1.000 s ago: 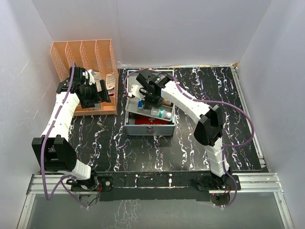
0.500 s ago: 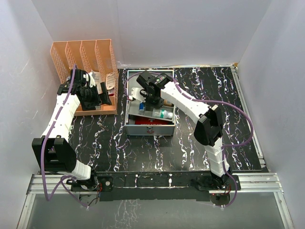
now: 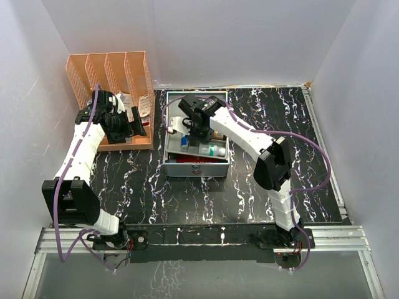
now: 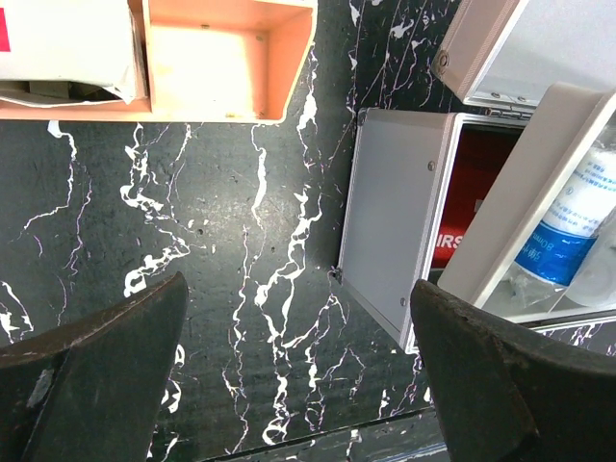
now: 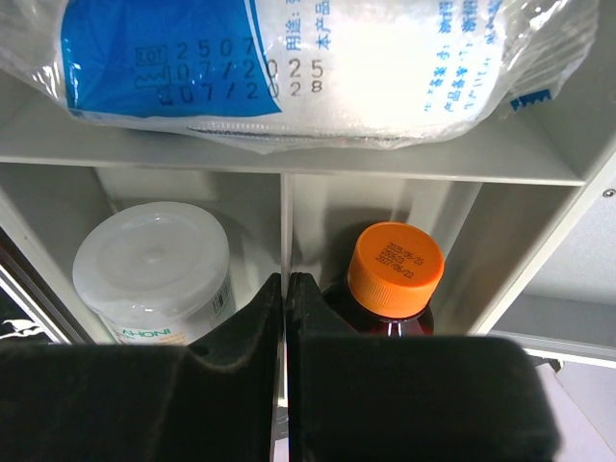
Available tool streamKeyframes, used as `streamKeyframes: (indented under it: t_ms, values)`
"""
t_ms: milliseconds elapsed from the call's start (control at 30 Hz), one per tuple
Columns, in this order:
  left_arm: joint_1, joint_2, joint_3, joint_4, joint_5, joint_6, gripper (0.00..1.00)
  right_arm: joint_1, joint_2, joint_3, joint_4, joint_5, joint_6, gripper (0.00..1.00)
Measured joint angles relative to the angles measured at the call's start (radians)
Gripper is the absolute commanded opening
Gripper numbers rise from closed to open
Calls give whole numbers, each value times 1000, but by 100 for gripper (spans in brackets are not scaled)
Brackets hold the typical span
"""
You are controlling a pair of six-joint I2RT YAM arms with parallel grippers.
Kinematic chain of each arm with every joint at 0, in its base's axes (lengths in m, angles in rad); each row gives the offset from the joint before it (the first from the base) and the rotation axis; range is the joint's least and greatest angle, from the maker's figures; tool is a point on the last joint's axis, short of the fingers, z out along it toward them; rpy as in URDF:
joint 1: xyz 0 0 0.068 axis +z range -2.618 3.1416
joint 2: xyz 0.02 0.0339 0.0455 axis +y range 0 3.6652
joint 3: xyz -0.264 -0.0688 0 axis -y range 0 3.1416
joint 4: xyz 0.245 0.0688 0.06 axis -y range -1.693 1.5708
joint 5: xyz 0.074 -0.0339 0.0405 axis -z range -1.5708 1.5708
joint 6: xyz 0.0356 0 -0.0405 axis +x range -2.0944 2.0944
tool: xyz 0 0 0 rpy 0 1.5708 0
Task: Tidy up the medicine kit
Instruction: Place the medicine box compartment inside the medicine box.
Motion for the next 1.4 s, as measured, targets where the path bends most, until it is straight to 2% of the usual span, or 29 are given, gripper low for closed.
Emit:
streamKeyframes:
  t_ms: [1400]
  values:
    - [0, -35, -34, 48, 36, -45, 99, 22, -14, -156, 15, -122, -160, 0]
